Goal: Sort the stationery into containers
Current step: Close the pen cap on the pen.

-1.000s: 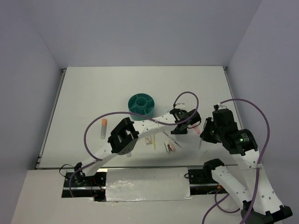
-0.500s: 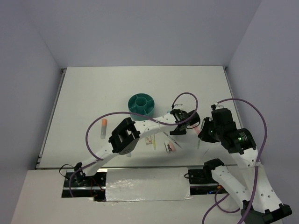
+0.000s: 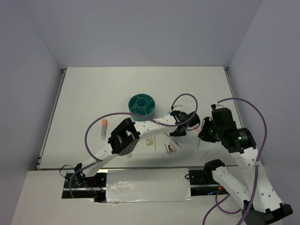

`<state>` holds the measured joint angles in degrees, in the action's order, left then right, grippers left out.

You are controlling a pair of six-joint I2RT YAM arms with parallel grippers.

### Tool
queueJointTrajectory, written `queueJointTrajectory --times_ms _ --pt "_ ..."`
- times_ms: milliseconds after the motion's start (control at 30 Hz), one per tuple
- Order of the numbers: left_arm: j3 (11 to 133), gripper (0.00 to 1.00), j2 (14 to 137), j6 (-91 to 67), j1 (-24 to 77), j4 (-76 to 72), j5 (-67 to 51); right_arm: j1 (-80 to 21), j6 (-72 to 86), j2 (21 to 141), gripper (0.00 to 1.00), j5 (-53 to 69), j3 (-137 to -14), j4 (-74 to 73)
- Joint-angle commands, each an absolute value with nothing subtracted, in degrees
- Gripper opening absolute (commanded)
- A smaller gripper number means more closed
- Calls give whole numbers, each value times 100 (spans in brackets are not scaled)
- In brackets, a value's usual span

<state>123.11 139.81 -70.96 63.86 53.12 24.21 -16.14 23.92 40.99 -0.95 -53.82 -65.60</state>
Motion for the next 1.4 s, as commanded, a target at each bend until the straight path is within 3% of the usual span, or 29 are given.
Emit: queueJointTrajectory --times_ms 0,300,633,767,833,1000,1100,1133,1333,1367 --pt "12226 47 13975 -7251 6477 5405 2250 -1591 2285 4122 0 -70 -5344 -6311" --pt "12164 41 13983 -7321 6521 5379 2118 -1591 2311 4070 0 -97 -5326 -6284" --pt "12103 43 14089 -7462 6618 5510 2057 -1591 2312 3982 0 -97 -5317 -6284" --pt "12006 41 14080 -7480 6618 5467 2004 -1591 2312 3973 0 -97 -5309 -6284" --pt "12006 35 14115 -7497 6618 5510 1978 -1582 2320 3964 0 -97 -5317 -6284" --pt "11918 35 14115 -7584 6653 5467 1811 -1591 2303 3946 0 -88 -5317 -6284" --pt "11795 28 14115 -7576 6662 5326 1662 -1582 2303 3946 0 -79 -5317 -6284" --pt "11804 19 14133 -7550 6662 5283 1635 -1591 2303 3946 0 -79 -5309 -6284" --pt "11752 0 13984 -7260 6636 4721 1495 -1591 2294 3938 0 -35 -5361 -6302" --pt "11707 0 13940 -7268 6618 4676 1477 -1591 2268 3911 0 69 -5387 -6276"
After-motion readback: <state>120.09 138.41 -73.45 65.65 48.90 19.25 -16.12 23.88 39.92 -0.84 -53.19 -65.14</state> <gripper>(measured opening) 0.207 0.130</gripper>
